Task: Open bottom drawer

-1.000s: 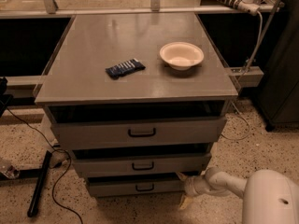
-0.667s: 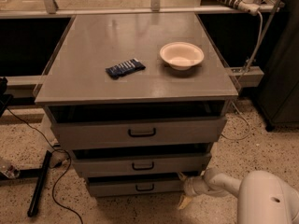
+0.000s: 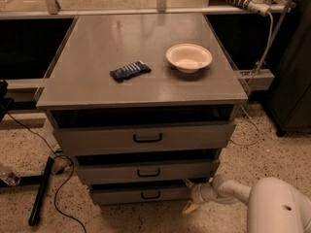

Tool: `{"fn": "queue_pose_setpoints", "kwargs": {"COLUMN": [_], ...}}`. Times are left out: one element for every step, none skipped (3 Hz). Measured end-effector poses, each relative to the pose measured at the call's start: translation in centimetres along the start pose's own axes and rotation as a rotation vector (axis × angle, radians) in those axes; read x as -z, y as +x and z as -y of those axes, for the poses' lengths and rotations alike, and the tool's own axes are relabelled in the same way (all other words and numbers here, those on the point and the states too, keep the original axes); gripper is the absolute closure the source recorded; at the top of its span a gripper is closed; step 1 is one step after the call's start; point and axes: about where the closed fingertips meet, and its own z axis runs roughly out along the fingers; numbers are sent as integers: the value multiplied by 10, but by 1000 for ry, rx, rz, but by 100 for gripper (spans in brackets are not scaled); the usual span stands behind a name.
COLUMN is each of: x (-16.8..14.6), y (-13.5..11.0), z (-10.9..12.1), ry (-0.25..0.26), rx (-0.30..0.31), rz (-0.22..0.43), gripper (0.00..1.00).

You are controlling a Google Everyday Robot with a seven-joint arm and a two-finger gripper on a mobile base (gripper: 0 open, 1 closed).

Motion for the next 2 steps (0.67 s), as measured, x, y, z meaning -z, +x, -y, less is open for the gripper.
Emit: {"fn": "queue_pose_setpoints", "kwargs": {"x": [3,25], "y": [-8,-3], "z": [-1,-28], "ry": [-17,-47], "rx": [22,9], "rz": [18,37], "gripper": [42,65]}}
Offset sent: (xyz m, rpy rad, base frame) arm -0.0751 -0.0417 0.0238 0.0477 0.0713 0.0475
